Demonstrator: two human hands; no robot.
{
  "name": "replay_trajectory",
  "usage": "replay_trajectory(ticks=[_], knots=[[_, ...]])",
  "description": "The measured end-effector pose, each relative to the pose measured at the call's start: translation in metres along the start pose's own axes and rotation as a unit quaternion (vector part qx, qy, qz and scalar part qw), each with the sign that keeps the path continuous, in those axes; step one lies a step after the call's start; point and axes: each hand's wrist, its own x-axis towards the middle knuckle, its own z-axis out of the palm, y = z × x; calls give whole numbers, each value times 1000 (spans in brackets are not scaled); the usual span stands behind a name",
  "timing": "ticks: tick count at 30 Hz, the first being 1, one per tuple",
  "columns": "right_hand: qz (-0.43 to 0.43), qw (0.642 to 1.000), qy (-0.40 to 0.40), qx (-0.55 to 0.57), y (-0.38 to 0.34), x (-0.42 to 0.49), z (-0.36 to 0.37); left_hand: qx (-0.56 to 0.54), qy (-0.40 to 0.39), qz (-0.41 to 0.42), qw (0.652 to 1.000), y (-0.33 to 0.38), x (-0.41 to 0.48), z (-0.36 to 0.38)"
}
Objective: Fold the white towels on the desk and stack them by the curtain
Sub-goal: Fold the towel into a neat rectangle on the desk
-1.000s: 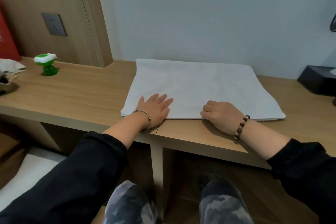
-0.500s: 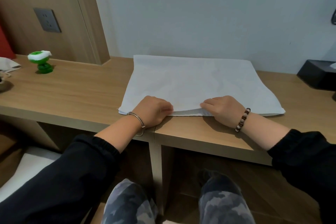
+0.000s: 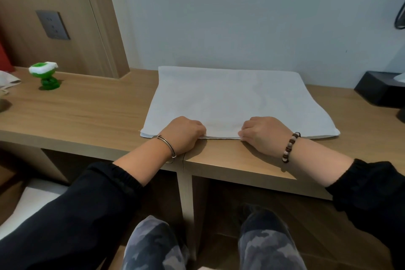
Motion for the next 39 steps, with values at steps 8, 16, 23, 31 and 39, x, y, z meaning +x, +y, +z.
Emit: replay_trajectory(ticks=[8, 16, 23, 31, 39], knots=[[74, 996, -31, 50, -5, 9, -7, 17, 23, -12, 1000, 12, -1, -9], [124, 970, 30, 208, -40, 22, -6, 46, -20, -199, 979, 4, 32, -20], [305, 940, -8, 150, -16, 1, -1, 20, -43, -258, 965, 9, 39, 0], [380, 901, -206, -34, 9, 2, -17, -73, -52, -223, 971, 1, 32, -3], [281, 938, -150, 140, -1, 58, 7, -84, -62, -225, 969, -11, 32, 7]])
